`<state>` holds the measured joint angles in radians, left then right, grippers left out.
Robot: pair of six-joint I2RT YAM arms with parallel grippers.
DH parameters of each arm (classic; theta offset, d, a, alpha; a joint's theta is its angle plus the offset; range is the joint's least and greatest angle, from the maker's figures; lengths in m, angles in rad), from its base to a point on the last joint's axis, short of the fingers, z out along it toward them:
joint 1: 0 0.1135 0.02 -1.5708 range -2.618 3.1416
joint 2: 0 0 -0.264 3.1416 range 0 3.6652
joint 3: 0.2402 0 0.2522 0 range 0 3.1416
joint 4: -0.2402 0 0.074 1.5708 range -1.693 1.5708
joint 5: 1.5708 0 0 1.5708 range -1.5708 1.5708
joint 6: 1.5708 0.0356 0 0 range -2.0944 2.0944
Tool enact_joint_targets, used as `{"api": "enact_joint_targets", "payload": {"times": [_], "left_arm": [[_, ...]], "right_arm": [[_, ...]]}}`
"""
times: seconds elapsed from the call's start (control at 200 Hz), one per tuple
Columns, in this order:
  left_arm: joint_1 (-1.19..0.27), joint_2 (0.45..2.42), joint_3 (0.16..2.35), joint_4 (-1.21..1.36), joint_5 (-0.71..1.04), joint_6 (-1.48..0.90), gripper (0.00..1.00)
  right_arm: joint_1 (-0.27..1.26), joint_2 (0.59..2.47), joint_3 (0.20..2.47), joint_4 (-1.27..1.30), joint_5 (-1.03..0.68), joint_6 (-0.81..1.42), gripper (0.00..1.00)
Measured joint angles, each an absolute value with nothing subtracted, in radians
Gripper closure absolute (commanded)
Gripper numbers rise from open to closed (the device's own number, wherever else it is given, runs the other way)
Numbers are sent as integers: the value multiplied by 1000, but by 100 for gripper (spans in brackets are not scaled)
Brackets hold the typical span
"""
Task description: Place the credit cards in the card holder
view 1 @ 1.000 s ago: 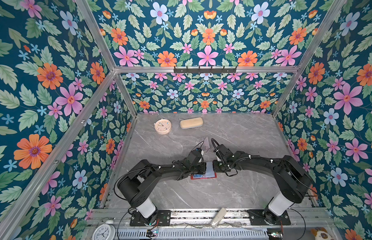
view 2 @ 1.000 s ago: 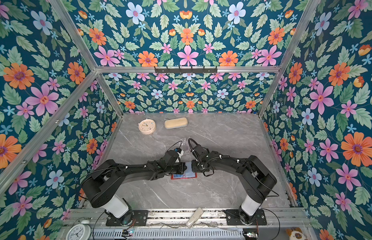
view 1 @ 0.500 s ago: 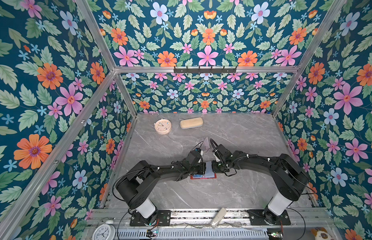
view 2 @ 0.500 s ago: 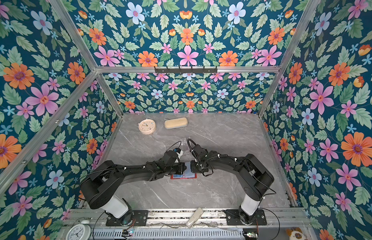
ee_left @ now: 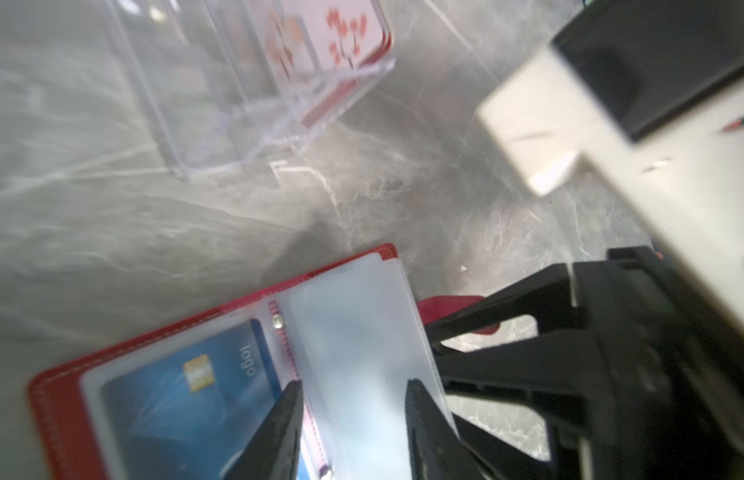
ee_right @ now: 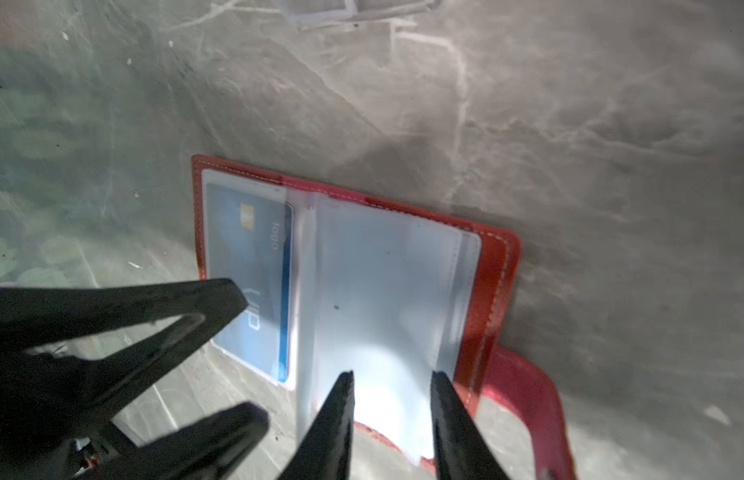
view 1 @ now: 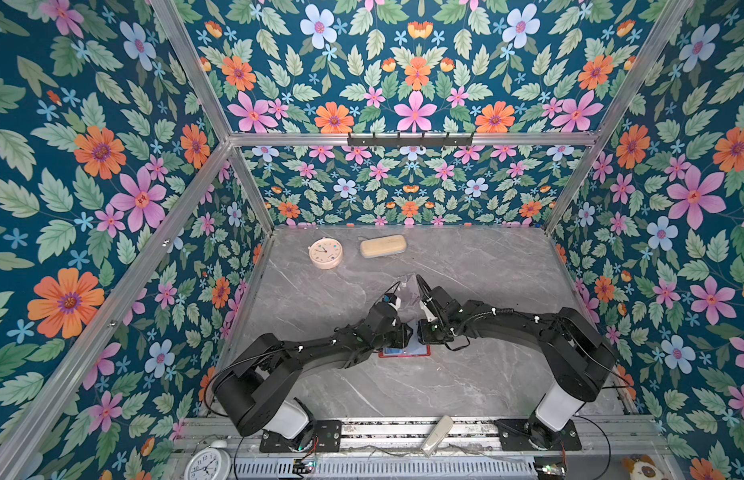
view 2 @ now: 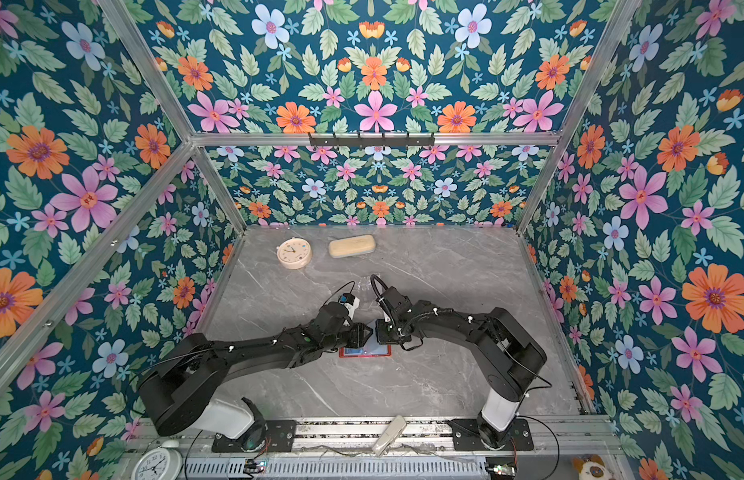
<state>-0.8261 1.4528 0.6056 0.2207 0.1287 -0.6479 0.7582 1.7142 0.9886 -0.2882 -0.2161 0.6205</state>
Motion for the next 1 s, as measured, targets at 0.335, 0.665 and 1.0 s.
{"api": "enact_joint_targets", "payload": {"times": [0.335, 0.665, 1.0], "left_arm": [[-826, 1272, 545, 133, -49, -625, 52], [-826, 1213, 508, 90, -110, -617, 52], [-826, 1209, 495, 86, -115, -609, 52]], "right_arm": [[789, 1755, 1054, -281, -262, 594, 62], [809, 1790, 1106, -293, -264, 574, 54], [835, 1817, 1173, -401, -168, 542, 37]]}}
